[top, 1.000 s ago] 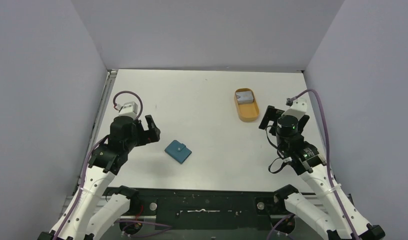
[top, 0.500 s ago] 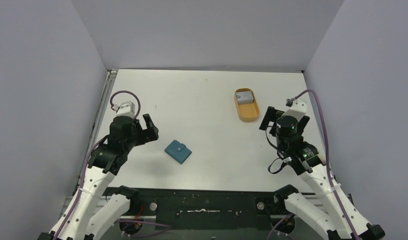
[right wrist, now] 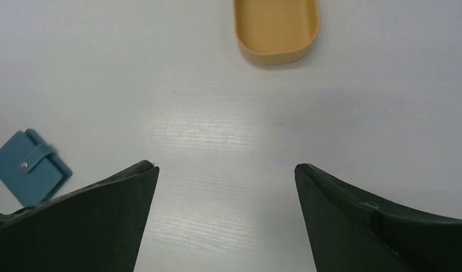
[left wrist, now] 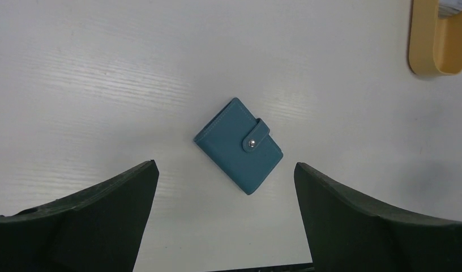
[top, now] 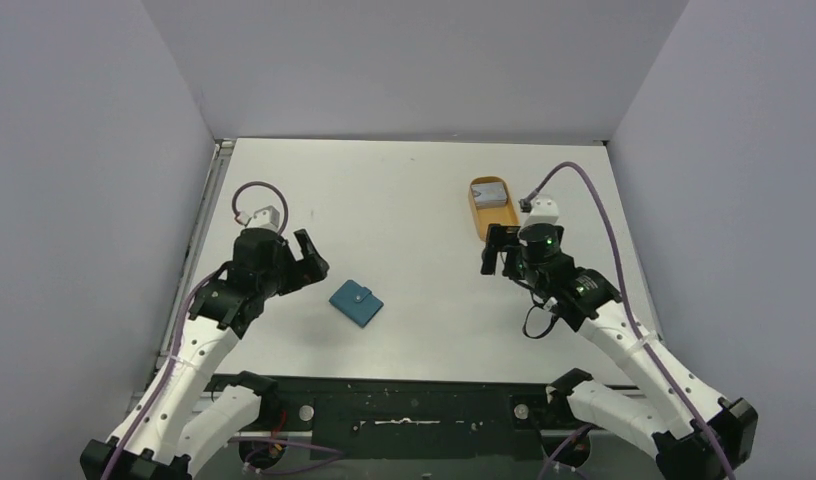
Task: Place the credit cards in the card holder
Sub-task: Move the card holder to the center of the board.
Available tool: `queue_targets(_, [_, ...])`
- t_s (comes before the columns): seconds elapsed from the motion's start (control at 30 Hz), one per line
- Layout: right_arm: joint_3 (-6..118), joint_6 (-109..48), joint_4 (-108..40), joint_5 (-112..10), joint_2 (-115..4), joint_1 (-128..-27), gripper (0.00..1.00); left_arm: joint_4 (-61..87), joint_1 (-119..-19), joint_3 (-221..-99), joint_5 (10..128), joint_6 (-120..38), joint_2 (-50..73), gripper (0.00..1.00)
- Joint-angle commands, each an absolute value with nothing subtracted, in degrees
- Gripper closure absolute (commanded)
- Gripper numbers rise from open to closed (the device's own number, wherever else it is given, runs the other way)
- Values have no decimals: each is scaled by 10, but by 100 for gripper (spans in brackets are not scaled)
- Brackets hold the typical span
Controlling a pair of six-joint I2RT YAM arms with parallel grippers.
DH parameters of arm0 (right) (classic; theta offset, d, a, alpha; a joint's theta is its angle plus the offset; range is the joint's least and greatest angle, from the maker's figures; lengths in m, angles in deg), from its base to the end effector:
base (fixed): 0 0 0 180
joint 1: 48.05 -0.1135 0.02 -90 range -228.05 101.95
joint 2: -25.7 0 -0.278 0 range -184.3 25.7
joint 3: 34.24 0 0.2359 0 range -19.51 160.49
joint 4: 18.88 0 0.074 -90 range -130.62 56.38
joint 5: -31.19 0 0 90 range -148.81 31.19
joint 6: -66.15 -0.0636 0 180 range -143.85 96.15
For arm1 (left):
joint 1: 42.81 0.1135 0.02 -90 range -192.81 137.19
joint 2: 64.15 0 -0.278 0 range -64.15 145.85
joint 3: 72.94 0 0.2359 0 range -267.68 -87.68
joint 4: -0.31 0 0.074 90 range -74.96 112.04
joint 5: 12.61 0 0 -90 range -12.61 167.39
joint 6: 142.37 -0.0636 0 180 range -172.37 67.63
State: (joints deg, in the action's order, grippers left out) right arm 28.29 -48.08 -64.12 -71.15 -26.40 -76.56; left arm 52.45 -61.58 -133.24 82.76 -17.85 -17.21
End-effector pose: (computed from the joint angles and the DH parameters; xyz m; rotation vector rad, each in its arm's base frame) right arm 0.1761 0.0802 0.2979 0.0416 2.1769 0.2941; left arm 0.1598 -0.0480 0.2851 -0.3621 2.2451 -0.3934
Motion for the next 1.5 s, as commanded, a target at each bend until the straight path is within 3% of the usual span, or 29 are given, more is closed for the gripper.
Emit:
queue_targets(0.0, [299,-515,-605,-700,-313,-845,3,509,-616,-1314,763,-118,-129,13])
queue_targets(0.27, [330,-581,-537,-682,-466,-946,8,435,-620,-1260,723,-52,-55,27])
queue_targets(0.53, [338,-599,-494,-667,-521,-973,12,417,-621,-1270,743,-41,31,36])
queue_targets(1.13, [260,-604,-569,-717,-388,-980,12,390,-722,-1340,744,-67,221,57])
queue_targets(1.47, [202,-631,-589,-704,-331,-988,13,350,-813,-1386,710,-104,277,61])
